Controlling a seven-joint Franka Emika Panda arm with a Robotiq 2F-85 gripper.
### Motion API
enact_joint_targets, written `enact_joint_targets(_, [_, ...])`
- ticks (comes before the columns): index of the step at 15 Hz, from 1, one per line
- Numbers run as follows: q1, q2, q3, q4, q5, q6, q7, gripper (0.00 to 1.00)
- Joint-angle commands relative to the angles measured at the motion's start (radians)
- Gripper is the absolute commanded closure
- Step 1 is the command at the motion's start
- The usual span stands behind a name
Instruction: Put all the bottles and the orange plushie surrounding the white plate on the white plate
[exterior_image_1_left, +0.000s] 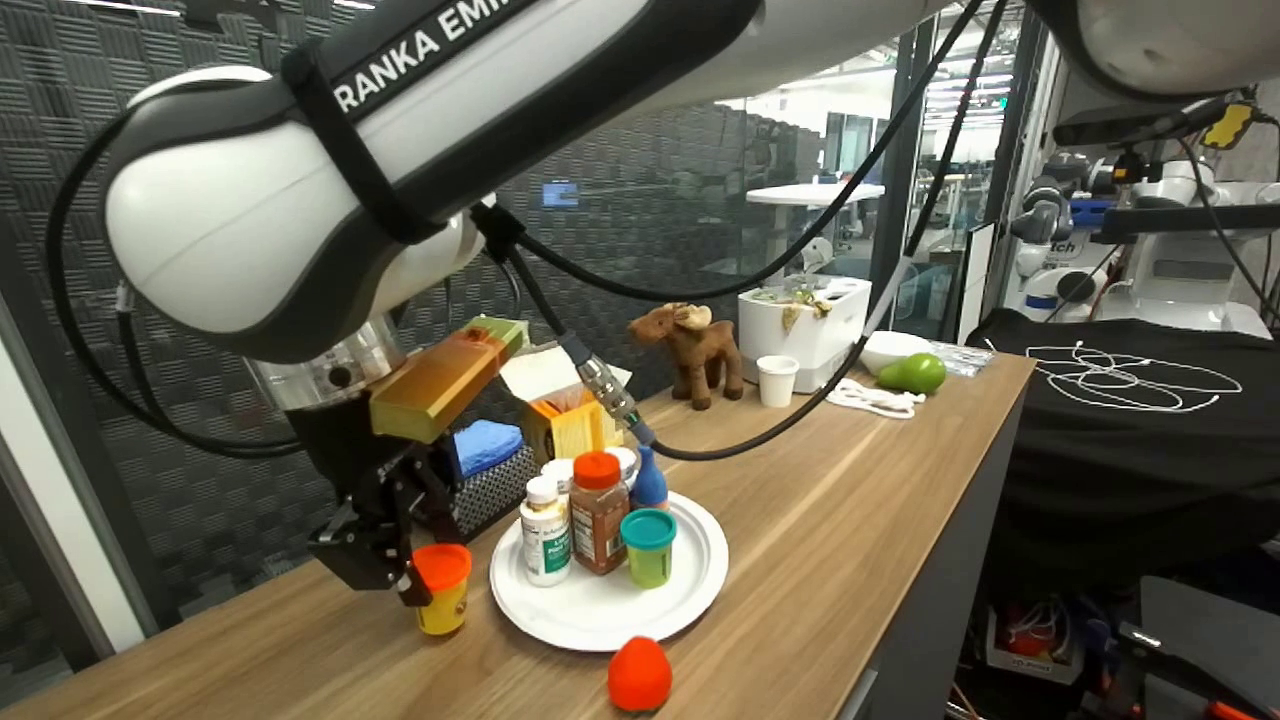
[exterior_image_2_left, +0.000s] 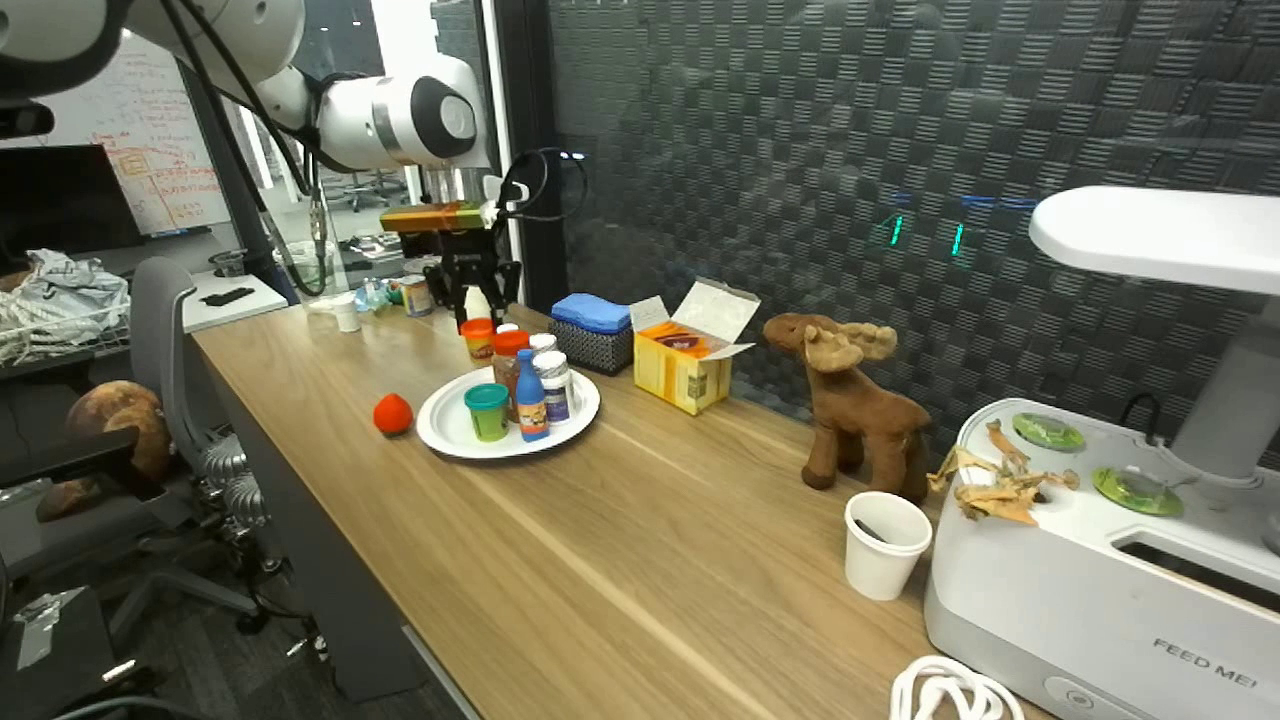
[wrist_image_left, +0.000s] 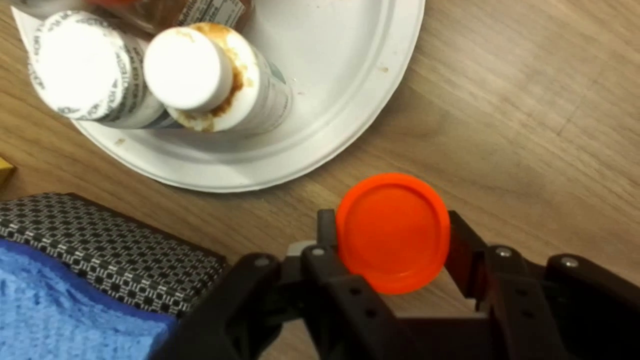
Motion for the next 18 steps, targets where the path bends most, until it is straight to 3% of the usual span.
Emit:
enact_joint_targets(1, [0.007, -0.103, -0.010, -0.105, -0.022, 0.058, 0.052, 0.71])
enact_joint_targets(10, [0.013, -0.307, -0.040, -0.404, -0.140, 0.162, 0.091, 0.71])
enact_joint_targets(18, [-0.008, -0.352, -0.023, -0.560, -0.143, 0.225, 0.056, 0.71])
